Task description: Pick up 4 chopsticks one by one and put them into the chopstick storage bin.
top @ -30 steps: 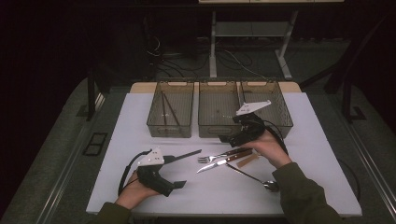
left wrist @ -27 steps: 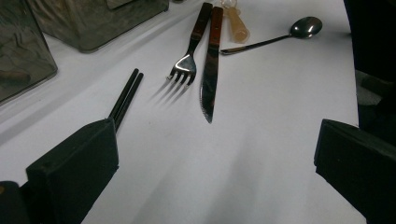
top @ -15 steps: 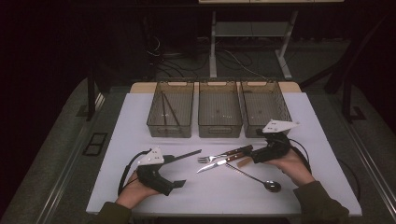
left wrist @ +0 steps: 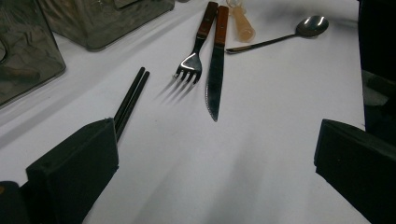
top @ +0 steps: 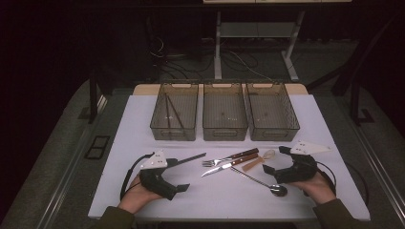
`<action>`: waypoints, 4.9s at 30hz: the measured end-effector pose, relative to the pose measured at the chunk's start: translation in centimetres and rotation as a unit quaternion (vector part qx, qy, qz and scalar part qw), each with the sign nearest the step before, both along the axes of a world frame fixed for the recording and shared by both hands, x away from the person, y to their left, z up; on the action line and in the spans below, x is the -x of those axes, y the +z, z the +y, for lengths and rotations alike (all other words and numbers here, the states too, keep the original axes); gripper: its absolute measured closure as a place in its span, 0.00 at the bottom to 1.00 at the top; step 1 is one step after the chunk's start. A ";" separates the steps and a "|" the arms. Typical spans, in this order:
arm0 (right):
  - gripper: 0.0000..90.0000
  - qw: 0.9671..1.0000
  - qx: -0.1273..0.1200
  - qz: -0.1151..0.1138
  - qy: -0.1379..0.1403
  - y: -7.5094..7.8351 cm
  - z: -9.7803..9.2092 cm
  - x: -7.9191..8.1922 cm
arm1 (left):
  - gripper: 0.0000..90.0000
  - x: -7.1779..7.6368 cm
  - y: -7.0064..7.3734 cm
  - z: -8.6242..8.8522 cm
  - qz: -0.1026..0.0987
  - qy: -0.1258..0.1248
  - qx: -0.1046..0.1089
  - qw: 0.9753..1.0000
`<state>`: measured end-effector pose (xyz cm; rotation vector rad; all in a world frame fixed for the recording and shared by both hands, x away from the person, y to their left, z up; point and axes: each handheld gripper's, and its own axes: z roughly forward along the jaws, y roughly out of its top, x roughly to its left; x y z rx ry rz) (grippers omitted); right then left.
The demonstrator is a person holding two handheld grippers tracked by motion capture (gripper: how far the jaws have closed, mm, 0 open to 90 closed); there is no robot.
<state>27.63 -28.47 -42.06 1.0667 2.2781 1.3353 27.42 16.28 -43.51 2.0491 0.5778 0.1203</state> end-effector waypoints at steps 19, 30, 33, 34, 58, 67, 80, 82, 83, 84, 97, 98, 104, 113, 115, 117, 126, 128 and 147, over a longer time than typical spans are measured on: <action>0.03 1.000 0.005 0.012 -0.010 -1.1 -1.6 2.3 | 0.00 -1.5 1.0 0.6 -0.014 0.010 -0.009 1.000; 0.03 1.000 0.006 0.013 -0.010 -1.2 -1.6 2.2 | 0.05 -3.7 1.4 1.4 -0.024 0.012 -0.039 0.999; 0.03 1.000 0.001 0.012 -0.012 -1.1 -1.7 2.2 | 0.09 -4.3 1.4 1.8 -0.028 0.015 -0.044 0.999; 0.03 1.000 0.000 0.012 -0.012 -1.1 -1.7 2.2 | 0.11 -4.5 1.4 2.0 -0.027 0.014 -0.043 0.999; 0.03 1.000 0.014 0.009 -0.011 -1.2 -1.7 2.1 | 0.67 -5.6 0.2 6.7 0.007 0.031 -0.074 0.997; 0.03 1.000 0.018 0.011 -0.007 -1.3 -1.6 2.1 | 0.81 -5.8 -0.5 6.7 0.039 0.015 -0.074 0.996; 0.03 1.000 0.018 0.013 -0.008 -1.3 -1.6 2.0 | 0.88 -5.7 -0.7 6.1 0.039 -0.007 -0.088 0.995; 0.03 1.000 0.017 0.013 -0.008 -1.3 -1.6 2.0 | 0.89 -5.8 -0.8 6.1 0.039 -0.010 -0.091 0.995; 0.03 1.000 0.017 0.013 -0.008 -1.3 -1.6 2.0 | 0.89 -5.8 -0.8 6.0 0.039 -0.009 -0.091 0.995; 0.03 1.000 0.018 0.013 -0.008 -1.3 -1.5 2.0 | 0.89 -5.8 -0.9 6.0 0.040 -0.009 -0.093 0.995; 0.03 1.000 0.018 0.013 -0.005 -1.3 -1.5 2.0 | 0.90 -5.9 -1.1 6.1 0.035 -0.003 -0.107 0.994; 0.03 1.000 0.018 0.013 -0.006 -1.3 -1.5 2.0 | 0.91 -5.9 -1.2 6.0 0.036 -0.003 -0.109 0.993; 0.03 1.000 0.019 0.013 -0.004 -1.3 -1.5 2.0 | 0.92 -5.8 -1.2 6.0 0.031 -0.004 -0.111 0.993; 0.03 1.000 0.019 0.014 -0.002 -1.3 -1.5 2.1 | 0.94 -5.9 -1.2 6.0 0.018 -0.013 -0.119 0.993; 0.03 1.000 0.019 0.014 -0.002 -1.3 -1.5 2.1 | 0.94 -5.9 -1.3 6.0 0.019 -0.014 -0.117 0.993; 0.03 1.000 0.018 0.014 -0.002 -1.3 -1.4 2.1 | 0.95 -6.0 -1.3 6.1 0.020 -0.014 -0.116 0.993; 0.03 1.000 0.017 0.014 -0.003 -1.3 -1.4 2.1 | 0.95 -6.3 -1.4 6.3 0.035 -0.014 -0.101 0.994; 0.03 1.000 0.016 0.014 -0.002 -1.3 -1.3 2.1 | 0.95 -6.3 -1.5 6.4 0.042 -0.011 -0.094 0.995; 0.03 1.000 0.015 0.011 0.002 -1.2 -1.2 2.1 | 0.95 -5.8 -0.3 5.9 0.029 -0.001 -0.101 0.994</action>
